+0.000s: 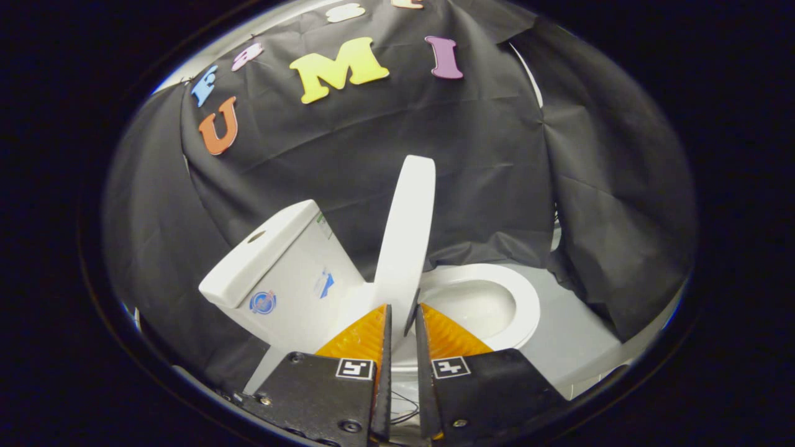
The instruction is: Open the toilet lid.
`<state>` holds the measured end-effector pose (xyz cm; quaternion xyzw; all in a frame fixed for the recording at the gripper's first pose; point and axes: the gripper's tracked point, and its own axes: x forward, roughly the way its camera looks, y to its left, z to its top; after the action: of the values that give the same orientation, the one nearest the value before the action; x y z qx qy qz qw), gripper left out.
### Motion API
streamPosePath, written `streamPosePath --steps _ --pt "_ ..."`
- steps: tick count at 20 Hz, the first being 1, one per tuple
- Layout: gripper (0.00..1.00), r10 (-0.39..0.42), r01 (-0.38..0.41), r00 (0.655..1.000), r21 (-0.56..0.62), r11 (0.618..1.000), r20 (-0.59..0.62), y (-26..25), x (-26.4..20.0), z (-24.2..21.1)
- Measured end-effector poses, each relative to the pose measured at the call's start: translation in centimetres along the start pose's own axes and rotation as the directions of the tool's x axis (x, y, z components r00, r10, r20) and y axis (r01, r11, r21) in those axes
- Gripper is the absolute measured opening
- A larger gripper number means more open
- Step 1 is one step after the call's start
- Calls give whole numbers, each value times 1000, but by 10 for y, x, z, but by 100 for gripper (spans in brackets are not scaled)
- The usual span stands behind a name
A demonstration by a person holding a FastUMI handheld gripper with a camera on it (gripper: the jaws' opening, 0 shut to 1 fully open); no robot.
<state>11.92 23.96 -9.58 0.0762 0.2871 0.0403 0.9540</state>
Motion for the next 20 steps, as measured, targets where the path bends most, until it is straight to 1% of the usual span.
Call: streamPosePath --steps 5,11,15,20 --pt "21 36 -35 999 -36 999 7 26 1 3" --pt "21 87 -87 996 -7 996 -8 49 9 6" --pt "21 89 -90 996 -43 995 -11 62 12 3" --pt "21 203 -204 979 -42 978 -29 97 15 0"
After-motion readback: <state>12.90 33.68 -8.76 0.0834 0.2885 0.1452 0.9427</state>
